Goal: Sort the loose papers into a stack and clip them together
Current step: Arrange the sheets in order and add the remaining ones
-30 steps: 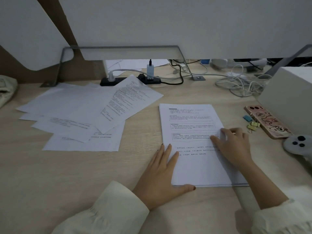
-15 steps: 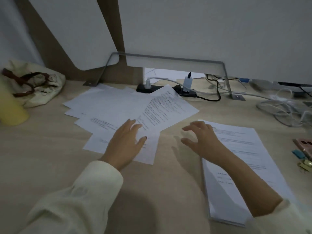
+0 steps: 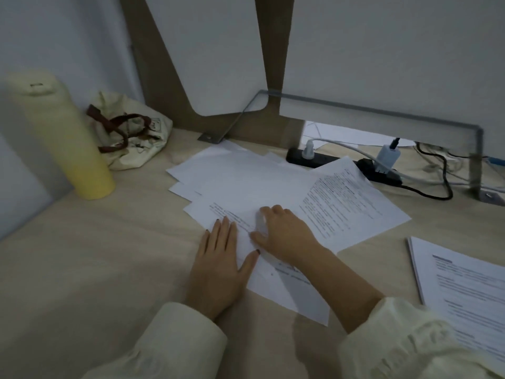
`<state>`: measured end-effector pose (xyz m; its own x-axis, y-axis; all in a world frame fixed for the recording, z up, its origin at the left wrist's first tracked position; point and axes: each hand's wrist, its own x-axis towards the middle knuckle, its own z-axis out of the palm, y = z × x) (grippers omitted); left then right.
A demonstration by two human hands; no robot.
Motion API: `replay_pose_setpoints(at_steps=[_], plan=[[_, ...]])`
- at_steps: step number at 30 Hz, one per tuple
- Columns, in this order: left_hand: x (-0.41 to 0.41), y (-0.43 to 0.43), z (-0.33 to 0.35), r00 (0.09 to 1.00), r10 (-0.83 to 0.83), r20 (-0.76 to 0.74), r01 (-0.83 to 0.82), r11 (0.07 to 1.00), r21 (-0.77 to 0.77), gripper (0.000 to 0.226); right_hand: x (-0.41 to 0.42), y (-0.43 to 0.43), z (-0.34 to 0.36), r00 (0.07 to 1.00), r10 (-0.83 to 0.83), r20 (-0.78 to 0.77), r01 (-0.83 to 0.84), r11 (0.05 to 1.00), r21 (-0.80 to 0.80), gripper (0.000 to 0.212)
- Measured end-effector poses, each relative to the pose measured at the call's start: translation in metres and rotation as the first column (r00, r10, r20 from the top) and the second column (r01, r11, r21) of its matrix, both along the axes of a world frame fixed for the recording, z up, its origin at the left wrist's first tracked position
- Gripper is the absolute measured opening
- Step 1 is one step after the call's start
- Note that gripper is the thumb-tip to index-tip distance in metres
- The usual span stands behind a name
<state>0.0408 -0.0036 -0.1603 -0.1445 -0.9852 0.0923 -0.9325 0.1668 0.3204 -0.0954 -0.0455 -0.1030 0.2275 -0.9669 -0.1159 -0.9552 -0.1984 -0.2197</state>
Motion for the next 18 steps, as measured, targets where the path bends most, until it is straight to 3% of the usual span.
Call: replay_pose_setpoints(at_steps=[3,9,12,16,18], plan=[[0.0,0.002,-0.002,1.0,-0.007,0.013,0.007,1.0,0.004,0.083,0.002,-0.002,-0.004,0.989,0.075,-0.127,-0.087,0.992,-0.096,0.039],[0.005,0.004,-0.001,0.994,-0.069,0.089,0.07,0.997,-0.011,0.107,0.004,-0.009,-0.018,0.971,0.036,-0.236,-0.099,0.96,-0.261,0.025],[0.007,0.007,0.002,0.992,-0.097,0.08,0.098,0.995,-0.004,0.103,0.003,-0.007,-0.014,0.964,0.022,-0.266,-0.116,0.932,-0.344,0.032],[0.004,0.014,0.011,0.99,-0.131,0.042,0.13,0.991,0.024,0.088,0.004,-0.007,-0.004,0.97,0.159,-0.183,-0.191,0.966,-0.173,0.033],[0.001,0.016,0.016,0.986,-0.163,0.035,0.162,0.987,0.017,0.075,0.007,-0.007,-0.003,0.973,0.148,-0.178,-0.176,0.973,-0.152,0.037]])
